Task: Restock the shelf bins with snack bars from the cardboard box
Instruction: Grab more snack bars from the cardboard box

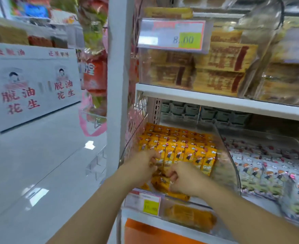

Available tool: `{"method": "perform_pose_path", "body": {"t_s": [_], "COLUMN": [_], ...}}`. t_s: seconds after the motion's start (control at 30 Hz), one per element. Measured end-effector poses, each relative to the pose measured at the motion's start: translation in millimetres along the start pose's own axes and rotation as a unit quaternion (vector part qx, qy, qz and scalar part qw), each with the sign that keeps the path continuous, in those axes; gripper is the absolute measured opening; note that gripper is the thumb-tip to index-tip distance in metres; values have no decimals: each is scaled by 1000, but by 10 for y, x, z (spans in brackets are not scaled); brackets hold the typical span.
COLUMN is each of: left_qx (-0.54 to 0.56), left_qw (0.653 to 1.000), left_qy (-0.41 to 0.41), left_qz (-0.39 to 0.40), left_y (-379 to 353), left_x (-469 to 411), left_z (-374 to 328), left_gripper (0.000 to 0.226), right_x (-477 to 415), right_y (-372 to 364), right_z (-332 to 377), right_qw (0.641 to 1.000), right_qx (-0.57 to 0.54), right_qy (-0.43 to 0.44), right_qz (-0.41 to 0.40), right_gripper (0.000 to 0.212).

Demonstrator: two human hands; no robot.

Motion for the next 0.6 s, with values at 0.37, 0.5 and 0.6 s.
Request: {"method": "perform_pose_path", "body": {"t_s": [0.37,0.5,0.6], "left_qx": [12,109,86], "left_qw": [999,992,993], "left_qy": [44,3,-33], "left_qz": [0,-58,-79], "left_y": [-28,62,59], "left_x": [14,-60,-129], "left_z": [20,-292,-569], "left_gripper": [36,23,26], "right_x": [148,435,647], "right_y": [241,661,937], "right_z": [-111,-48,-233], "right_qw": [995,982,977], "right_qx": [-58,-97,-24], "right_qy": [-42,-6,-7], "right_qz": [-76,-163,-212], "right_gripper": [26,32,33]}}
Point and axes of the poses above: each hand's wrist, its own x-axis away from the middle knuckle, its own y-axis out of the back of the hand, z = x × y, the point moved 10 cm from there along -x, towards the middle knuckle, and after that the axes turned 2 degrees about z, right-handed, at the moved point
